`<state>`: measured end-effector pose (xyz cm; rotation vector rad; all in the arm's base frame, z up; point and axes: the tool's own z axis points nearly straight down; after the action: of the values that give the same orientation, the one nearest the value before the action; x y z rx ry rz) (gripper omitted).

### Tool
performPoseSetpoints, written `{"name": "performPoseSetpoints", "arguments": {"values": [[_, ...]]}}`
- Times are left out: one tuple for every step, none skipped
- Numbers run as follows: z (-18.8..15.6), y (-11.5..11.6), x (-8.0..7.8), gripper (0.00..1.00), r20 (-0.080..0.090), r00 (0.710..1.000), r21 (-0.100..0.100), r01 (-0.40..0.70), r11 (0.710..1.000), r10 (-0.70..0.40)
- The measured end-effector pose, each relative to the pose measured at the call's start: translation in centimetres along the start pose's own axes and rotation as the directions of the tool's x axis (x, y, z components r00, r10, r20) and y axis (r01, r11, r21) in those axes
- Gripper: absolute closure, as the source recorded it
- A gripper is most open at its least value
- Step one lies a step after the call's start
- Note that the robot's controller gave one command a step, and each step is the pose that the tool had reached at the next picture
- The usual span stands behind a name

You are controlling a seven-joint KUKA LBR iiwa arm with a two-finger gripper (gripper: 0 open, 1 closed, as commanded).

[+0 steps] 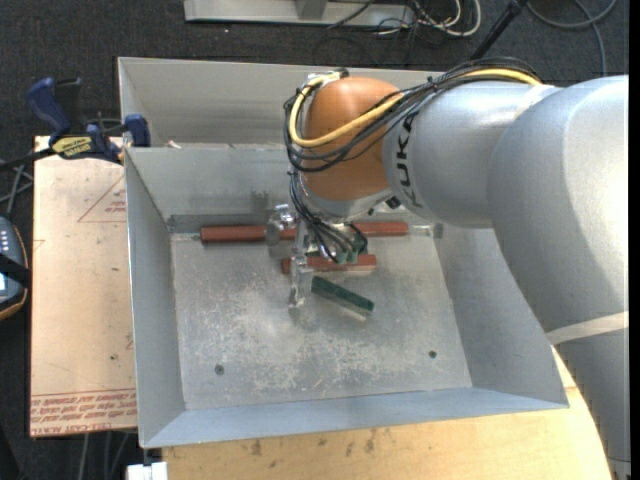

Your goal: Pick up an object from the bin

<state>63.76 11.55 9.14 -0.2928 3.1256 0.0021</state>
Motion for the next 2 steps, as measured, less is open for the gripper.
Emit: {"name": "performPoseSetpoints", "arguments": {"values": [[1.89,-4.38,0.90,1.00,0.004,0.979,-0.001,-0.205,0.979,0.205],[1.89,-4.37,0.90,1.00,0.004,0.979,-0.001,-0.206,0.979,0.206]]}}
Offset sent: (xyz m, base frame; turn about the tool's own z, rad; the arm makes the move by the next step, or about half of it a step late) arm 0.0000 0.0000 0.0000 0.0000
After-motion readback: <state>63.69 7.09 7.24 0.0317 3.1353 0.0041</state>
